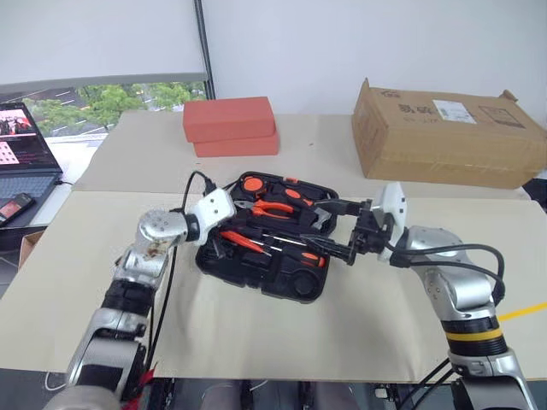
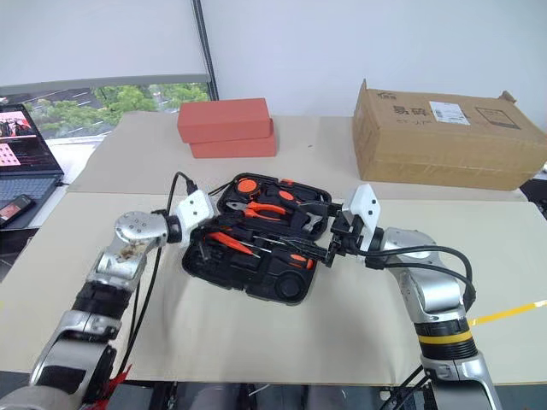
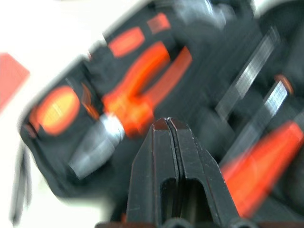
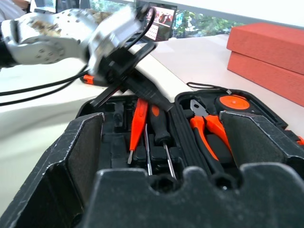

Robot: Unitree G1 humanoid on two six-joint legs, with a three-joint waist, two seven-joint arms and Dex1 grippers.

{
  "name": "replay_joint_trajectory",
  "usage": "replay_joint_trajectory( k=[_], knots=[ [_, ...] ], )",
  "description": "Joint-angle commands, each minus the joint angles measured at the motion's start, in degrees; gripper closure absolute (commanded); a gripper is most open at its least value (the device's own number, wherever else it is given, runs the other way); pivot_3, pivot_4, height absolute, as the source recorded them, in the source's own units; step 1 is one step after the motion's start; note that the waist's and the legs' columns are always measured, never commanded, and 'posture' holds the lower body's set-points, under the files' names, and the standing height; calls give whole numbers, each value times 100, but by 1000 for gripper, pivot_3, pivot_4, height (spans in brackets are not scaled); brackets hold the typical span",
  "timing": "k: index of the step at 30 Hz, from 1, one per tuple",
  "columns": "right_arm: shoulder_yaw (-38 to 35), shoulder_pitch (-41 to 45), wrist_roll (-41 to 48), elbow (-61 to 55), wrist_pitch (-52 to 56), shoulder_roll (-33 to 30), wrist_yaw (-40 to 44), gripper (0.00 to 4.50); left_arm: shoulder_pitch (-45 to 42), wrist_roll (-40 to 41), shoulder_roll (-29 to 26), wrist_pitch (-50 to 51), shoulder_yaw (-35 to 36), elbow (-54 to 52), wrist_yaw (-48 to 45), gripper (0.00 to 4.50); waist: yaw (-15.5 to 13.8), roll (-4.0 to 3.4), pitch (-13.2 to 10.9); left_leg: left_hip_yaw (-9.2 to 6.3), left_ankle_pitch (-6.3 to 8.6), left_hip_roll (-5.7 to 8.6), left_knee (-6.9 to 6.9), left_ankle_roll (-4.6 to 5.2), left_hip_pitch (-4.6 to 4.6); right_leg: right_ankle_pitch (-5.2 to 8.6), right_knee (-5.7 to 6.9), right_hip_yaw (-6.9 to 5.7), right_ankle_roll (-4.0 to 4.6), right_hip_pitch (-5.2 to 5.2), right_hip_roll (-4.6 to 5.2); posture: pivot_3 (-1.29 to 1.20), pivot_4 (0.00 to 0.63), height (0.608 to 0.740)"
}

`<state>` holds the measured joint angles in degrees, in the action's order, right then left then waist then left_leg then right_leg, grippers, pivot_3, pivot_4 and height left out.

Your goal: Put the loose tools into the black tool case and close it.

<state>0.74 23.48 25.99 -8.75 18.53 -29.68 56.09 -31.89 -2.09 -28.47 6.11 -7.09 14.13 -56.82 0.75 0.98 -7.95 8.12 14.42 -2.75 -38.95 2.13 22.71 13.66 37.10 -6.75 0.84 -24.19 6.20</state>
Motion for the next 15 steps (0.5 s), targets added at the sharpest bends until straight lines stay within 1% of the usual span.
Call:
replay_joint_trajectory(
  k=[1,5,8,11,15],
  knots=[
    [-82,20,40,-182,-163,3,-16,0,213,130,-83,560,27,-895,134,4448,-37,0,0,-2,0,0,-1,0,1,0,0,-1,0,2,1,0,150,711],
    [-42,18,30,-144,-176,37,-16,0,502,125,-50,1078,-47,-1226,337,4448,-43,-1,1,-3,0,1,-1,0,0,0,1,-1,1,2,3,0,150,711],
    [-29,1,44,-158,-165,35,-7,0,663,115,-144,1324,-132,-1445,350,4448,-45,-1,1,-4,0,0,0,0,-2,0,1,-2,1,4,3,0,150,711],
    [5,-34,37,-169,-81,-74,86,0,723,178,-233,1627,-143,-1635,350,4448,-43,-1,1,-3,0,0,0,0,-4,0,2,-1,1,5,3,0,150,711],
    [50,-56,-21,-134,-69,-218,173,0,578,479,-161,1866,17,-1765,403,4448,-45,-1,1,-3,4,0,0,7,-6,0,2,0,1,7,4,0,150,711]
  ],
)
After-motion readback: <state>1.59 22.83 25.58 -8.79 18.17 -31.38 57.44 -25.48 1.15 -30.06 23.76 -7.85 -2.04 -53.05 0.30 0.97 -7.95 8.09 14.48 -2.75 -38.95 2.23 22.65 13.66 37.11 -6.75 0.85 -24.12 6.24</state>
